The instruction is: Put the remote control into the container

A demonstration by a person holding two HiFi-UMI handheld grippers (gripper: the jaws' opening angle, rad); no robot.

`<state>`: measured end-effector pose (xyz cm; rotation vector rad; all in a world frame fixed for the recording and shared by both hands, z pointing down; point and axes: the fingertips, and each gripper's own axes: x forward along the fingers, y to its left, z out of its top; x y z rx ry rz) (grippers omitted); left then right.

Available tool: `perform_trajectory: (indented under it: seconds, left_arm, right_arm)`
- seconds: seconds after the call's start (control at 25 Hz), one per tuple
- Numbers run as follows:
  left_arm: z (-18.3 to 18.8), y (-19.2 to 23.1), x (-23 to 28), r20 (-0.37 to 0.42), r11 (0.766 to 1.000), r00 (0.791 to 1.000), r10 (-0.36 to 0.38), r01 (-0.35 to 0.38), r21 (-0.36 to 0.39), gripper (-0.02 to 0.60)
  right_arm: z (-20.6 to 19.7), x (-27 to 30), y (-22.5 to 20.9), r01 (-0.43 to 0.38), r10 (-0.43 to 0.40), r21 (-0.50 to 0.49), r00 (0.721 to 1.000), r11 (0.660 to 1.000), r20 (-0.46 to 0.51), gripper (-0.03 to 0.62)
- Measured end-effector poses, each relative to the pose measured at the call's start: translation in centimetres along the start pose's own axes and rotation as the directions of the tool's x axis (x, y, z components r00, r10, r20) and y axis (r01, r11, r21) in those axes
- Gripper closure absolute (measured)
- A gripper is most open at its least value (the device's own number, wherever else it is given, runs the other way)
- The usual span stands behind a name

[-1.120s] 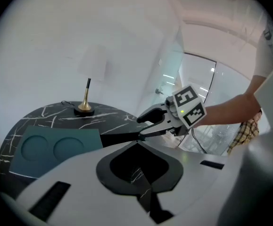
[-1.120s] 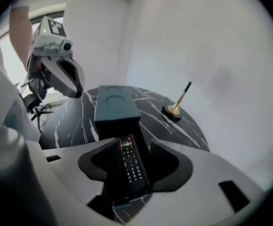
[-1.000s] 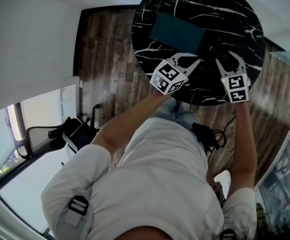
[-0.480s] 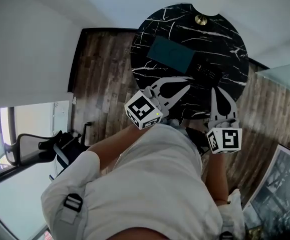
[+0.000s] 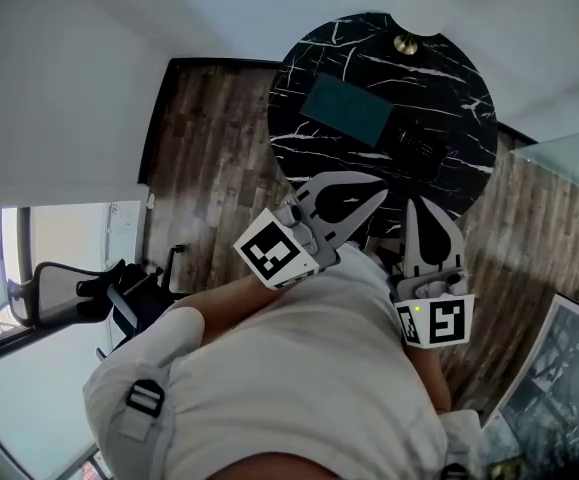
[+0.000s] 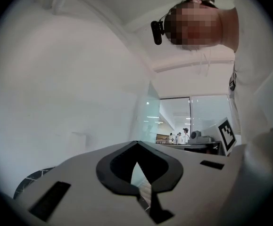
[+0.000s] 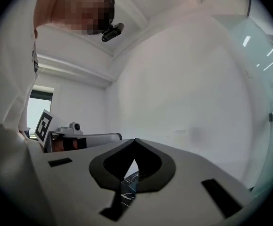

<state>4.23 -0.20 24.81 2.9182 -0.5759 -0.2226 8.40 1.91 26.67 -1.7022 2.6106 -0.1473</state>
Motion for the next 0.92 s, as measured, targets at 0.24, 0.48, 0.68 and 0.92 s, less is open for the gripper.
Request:
perform_trajectory:
  seconds: [0.24, 0.48, 0.68, 0.92]
  left_arm:
    - [-0.2, -0.1, -0.3, -0.021, 1.000, 1.000, 0.007, -0.007, 0.018, 0.580]
    - [-0.1, -0.2, -0.5, -0.022, 1.000, 1.000, 0.013, -0.012, 0.028, 0.580]
    - [-0.1, 0.2, -0.9, -0.026, 0.999, 0.999, 0.023, -0.022, 0.031, 0.580]
    - [-0.2, 0.3, -0.7, -0.025, 1.000, 1.000, 0.018, -0.017, 0.025, 0.580]
  right_arm:
    - [0.5, 0.5, 1.4, -0.034, 0.034, -0.013, 0.999, 0.999, 0.014, 0.586]
    - [0.7, 0.7, 1.7, -0.039, 0.039, -0.020, 0.999, 0.999, 0.016, 0.586]
    - [0.6, 0.8, 2.1, -0.044, 0.045, -0.032, 0.999, 0.999, 0.008, 0.586]
    - [0.4, 1.1, 1.9, -0.043, 0.043, -0.029, 0.999, 0.999, 0.001, 0.586]
